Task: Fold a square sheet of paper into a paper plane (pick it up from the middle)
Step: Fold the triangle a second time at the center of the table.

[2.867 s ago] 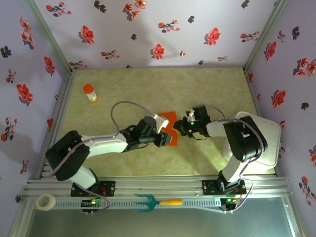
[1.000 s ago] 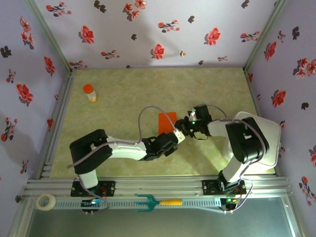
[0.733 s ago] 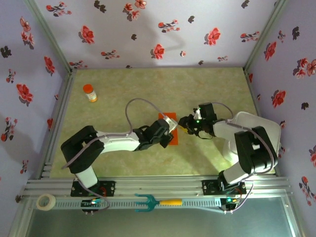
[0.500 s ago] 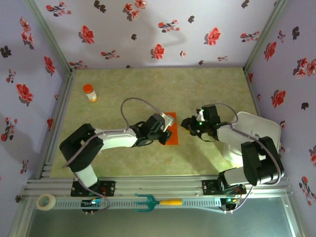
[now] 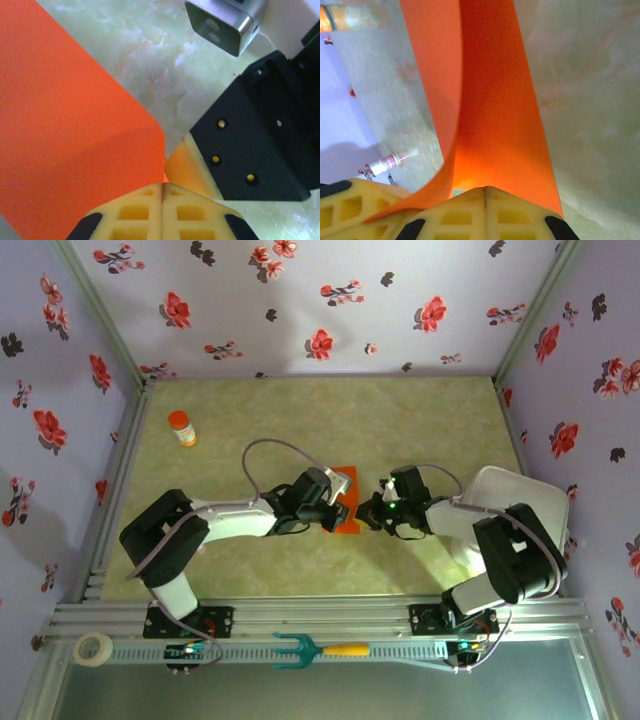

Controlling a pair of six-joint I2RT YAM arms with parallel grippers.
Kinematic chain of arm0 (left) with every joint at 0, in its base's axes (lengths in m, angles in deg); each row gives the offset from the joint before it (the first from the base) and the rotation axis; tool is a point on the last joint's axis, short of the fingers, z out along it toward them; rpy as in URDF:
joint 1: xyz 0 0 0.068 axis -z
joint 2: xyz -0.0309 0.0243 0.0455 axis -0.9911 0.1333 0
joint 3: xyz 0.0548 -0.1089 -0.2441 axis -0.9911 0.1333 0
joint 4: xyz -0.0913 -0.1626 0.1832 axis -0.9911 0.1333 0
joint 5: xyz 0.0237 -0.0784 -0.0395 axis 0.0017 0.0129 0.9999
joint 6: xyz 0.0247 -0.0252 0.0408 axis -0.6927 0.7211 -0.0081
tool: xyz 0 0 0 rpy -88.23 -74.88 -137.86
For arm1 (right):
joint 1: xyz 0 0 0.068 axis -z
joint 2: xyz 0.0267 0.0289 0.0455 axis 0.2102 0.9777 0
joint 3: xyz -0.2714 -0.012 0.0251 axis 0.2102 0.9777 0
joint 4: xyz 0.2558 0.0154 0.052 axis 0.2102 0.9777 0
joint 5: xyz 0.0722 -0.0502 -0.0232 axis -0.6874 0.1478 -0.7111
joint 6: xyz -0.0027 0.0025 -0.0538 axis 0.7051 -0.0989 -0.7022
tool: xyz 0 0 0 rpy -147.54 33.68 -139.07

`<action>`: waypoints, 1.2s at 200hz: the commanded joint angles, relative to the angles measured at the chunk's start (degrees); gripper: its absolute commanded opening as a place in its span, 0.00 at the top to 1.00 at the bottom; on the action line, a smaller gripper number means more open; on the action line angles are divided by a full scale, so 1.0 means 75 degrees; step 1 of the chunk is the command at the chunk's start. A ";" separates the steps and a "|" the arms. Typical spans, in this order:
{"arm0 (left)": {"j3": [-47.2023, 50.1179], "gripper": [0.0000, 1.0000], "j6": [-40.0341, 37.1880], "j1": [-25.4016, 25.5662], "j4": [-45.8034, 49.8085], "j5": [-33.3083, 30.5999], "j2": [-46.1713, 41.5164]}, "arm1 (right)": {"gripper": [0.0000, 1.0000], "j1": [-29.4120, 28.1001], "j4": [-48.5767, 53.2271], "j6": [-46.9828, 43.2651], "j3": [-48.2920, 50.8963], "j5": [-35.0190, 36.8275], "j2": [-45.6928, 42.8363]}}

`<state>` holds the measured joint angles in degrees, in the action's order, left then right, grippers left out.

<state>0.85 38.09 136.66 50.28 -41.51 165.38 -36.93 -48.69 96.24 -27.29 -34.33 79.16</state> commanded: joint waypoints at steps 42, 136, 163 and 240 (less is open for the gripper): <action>-0.0112 0.91 -0.0174 -0.0118 0.0552 0.0108 -0.0016 | 0.93 -0.0030 -0.0709 0.0373 -0.0246 -0.0186 0.0275; -0.0169 0.96 -0.0258 -0.0282 0.0810 0.0306 -0.0008 | 0.92 -0.0023 -0.0748 0.0430 -0.0190 -0.0120 0.0310; -0.0193 1.00 -0.0078 -0.0300 0.0699 0.0348 0.0006 | 0.92 -0.0034 -0.0324 0.0345 -0.0053 0.0083 -0.0030; -0.0298 1.00 0.0294 -0.0328 0.0668 0.0272 0.0135 | 0.95 -0.0378 0.0452 -0.0022 -0.0125 0.0418 0.0119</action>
<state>0.33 39.01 134.76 54.54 -39.87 165.70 -38.74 -48.91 97.97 -27.86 -33.17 79.01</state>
